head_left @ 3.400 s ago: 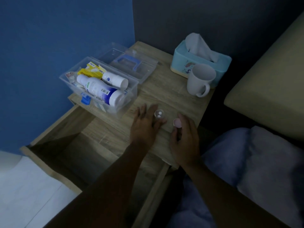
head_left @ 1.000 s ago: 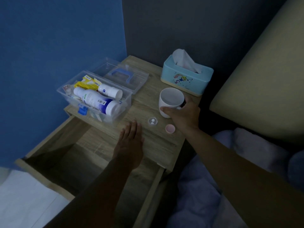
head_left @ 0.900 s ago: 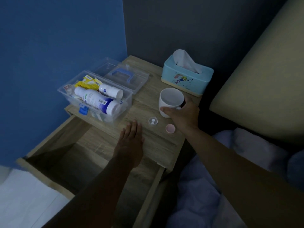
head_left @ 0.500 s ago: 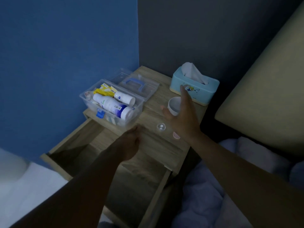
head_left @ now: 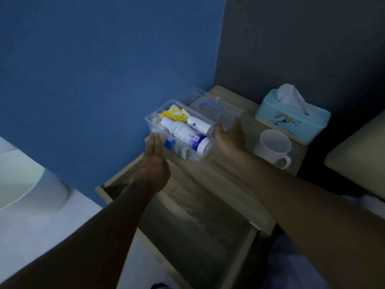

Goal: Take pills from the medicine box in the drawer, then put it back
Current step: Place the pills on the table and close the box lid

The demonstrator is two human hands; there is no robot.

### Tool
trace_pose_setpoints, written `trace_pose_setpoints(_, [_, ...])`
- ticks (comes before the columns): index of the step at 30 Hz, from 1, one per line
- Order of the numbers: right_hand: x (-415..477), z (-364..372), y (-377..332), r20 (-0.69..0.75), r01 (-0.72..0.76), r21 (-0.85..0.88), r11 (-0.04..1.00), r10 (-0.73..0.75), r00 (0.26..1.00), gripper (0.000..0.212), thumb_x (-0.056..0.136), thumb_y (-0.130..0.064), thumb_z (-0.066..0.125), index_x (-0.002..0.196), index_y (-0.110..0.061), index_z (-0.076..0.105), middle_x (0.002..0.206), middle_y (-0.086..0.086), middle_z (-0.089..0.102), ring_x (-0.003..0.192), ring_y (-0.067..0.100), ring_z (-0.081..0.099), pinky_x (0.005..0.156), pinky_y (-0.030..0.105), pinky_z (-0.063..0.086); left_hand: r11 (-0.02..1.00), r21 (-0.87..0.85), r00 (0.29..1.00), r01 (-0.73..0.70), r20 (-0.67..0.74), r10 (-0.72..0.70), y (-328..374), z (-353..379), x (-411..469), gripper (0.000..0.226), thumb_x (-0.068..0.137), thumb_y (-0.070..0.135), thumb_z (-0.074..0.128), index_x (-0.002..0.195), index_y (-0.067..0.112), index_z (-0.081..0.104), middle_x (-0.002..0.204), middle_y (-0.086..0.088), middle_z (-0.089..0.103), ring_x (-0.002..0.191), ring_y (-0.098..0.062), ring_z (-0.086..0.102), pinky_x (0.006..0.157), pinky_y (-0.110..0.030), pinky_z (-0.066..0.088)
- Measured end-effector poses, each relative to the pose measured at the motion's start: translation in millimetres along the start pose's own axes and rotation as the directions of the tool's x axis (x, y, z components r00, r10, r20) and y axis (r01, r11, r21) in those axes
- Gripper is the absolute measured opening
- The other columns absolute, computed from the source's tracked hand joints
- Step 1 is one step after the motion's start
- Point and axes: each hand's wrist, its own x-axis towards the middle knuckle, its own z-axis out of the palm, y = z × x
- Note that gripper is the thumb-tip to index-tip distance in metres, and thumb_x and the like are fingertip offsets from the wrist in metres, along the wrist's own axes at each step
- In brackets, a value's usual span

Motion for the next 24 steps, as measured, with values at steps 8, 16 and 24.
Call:
trace_pose_setpoints(8, [39.9,18.1,-5.7,-0.152,-0.217,0.208,0.954,0.251,0.956,0.067,0.099,-0.035,0.050,0.153,-0.008,0.019,0.150,0.017,0.042,0.130,0.033,0.049,0.085,0.032,0.039,0.977,0.078,0.979,-0.199,-0.029,0.202,-18.4,6.0,26.8,0.072,0.093,0.001,0.043,0.153,0.003,0.002,0.162,-0.012,-0.005,0.150,-0.027,-0.003,0.120,-0.040,0.018])
trace_pose_setpoints(16, [22.2,5.1,-13.4,-0.263,0.284,0.060,0.957,-0.260,0.929,0.057,0.103,-0.044,0.035,0.151,-0.013,0.033,0.150,0.012,0.044,0.131,0.017,0.048,0.091,0.011,0.037,0.978,0.097,0.982,-0.186,-0.012,0.188,-16.9,1.8,28.3,0.070,0.095,0.006,0.043,0.153,0.006,0.004,0.163,-0.010,-0.005,0.150,-0.025,-0.001,0.120,-0.038,0.015])
trace_pose_setpoints(24, [-32.1,3.4,12.7,-0.024,0.685,-0.155,0.712,-0.696,0.718,0.056,0.103,-0.032,0.041,0.152,-0.010,0.023,0.149,0.009,0.033,0.127,-0.012,0.033,0.100,0.001,0.027,0.996,0.061,0.997,-0.066,0.040,0.063,-14.6,-1.6,28.9,0.074,0.095,0.009,0.044,0.153,0.005,-0.001,0.163,-0.010,-0.007,0.150,-0.024,-0.004,0.121,-0.034,0.008])
